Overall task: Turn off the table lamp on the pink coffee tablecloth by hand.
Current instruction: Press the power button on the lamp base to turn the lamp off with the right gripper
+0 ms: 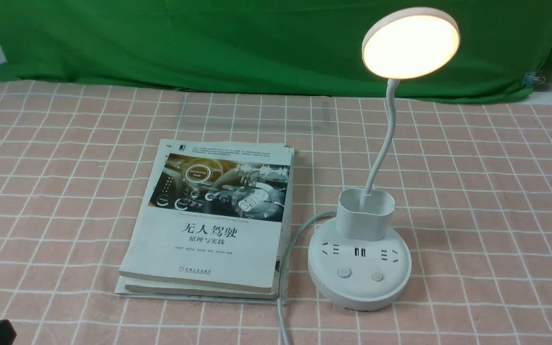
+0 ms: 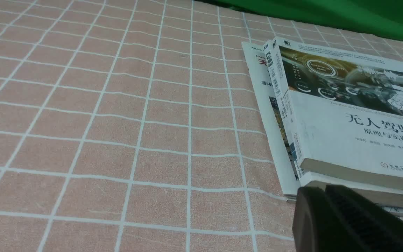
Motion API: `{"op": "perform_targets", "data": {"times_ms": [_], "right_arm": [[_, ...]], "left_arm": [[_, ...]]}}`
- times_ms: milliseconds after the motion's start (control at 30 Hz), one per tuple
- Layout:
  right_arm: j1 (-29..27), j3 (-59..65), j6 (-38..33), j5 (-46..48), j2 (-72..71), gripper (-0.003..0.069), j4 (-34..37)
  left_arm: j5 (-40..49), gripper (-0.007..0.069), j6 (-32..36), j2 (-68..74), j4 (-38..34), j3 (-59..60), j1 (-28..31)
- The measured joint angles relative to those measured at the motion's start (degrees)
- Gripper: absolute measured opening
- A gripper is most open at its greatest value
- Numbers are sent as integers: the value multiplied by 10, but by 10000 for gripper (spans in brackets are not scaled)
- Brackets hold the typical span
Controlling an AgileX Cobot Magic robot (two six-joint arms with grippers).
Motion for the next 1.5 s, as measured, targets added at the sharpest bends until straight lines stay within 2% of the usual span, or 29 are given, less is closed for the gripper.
{"op": "perform_targets", "data": {"times_ms": [1267,1400,1433,1467,1500], "right_arm": [[0,0,0,-5,0,239,0],[0,0,51,-48,0,240,32],[0,0,113,-91,0,240,64],[0,0,122,-97,0,240,67],[0,0,185,-131,0,240,86]], "left_arm": [[0,6,0,0,0,0,0],[0,6,0,0,0,0,0],[0,6,0,0,0,0,0],[0,6,0,0,0,0,0],[0,6,0,0,0,0,0]]}}
